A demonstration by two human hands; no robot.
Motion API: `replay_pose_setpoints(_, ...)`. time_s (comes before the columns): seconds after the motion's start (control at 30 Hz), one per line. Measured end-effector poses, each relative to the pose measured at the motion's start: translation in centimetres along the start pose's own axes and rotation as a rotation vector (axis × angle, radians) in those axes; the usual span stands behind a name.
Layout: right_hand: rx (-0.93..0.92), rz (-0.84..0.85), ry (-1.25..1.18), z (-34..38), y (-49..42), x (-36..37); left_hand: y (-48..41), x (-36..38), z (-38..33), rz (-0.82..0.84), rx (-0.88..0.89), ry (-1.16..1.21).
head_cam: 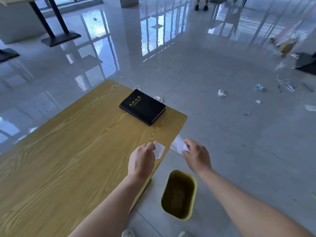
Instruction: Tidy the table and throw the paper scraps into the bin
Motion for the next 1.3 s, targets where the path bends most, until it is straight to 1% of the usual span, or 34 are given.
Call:
replay_pose_setpoints(0.07,0.032,0.0,-0.018,-2.2,0.7,-0.3,0.7,1.6,-2.4,0.019,0.081,-0.026)
replay_pose_setpoints(0.13,0.075,0.011,-0.042,-4.5,1.4,0.0,1.2,3.8,-4.1,0.059,0.119,-0.028)
replay_pose_setpoints(0.27,0.183,0.083,-0.077,-9.7,2.3,2.4,1.5,9.6,-4.7,0.162,0.059,0.015)
replay_pose_setpoints(0.37,0.238,0.149,-0.074,-13.4,2.9,5.3,2.4,14.3,-4.6,0.258,0.059,-0.042)
replay_pose_setpoints(0.63,0.363,0.272,-0.116,-21.4,2.7,14.5,2.0,26.3,-0.5,0.444,-0.082,-0.027)
replay_pose_setpoints(0.77,0.424,0.358,-0.149,-25.2,1.8,19.8,1.3,31.9,1.2,0.486,-0.081,-0.107)
replay_pose_setpoints(0.9,0.437,0.404,-0.156,-28.5,0.5,25.1,-0.2,37.1,3.3,0.508,-0.085,-0.109)
replay_pose_setpoints(1.03,0.423,0.464,-0.101,-30.8,-0.6,30.7,-1.8,42.4,6.0,0.532,-0.111,-0.119)
replay_pose_setpoints(1.17,0.451,0.465,-0.089,-32.8,-1.2,34.6,-2.4,47.1,8.4,0.603,-0.131,-0.143)
replay_pose_setpoints(1.23,0.46,0.458,-0.108,-33.5,-1.8,36.0,-2.7,48.7,9.2,0.599,-0.141,-0.149)
replay_pose_setpoints(1.3,0.476,0.487,-0.138,-33.9,-2.2,37.1,-2.9,49.8,9.5,0.599,-0.154,-0.135)
Point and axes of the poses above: each hand's wrist, its own y-axis away from the middle knuckle, its own x-axis out of the palm, z = x × y, the point moved 9 cm from there along -y, towards the middle knuckle, and after that the axes turned 15 degrees about z, right-handed, at the moved point
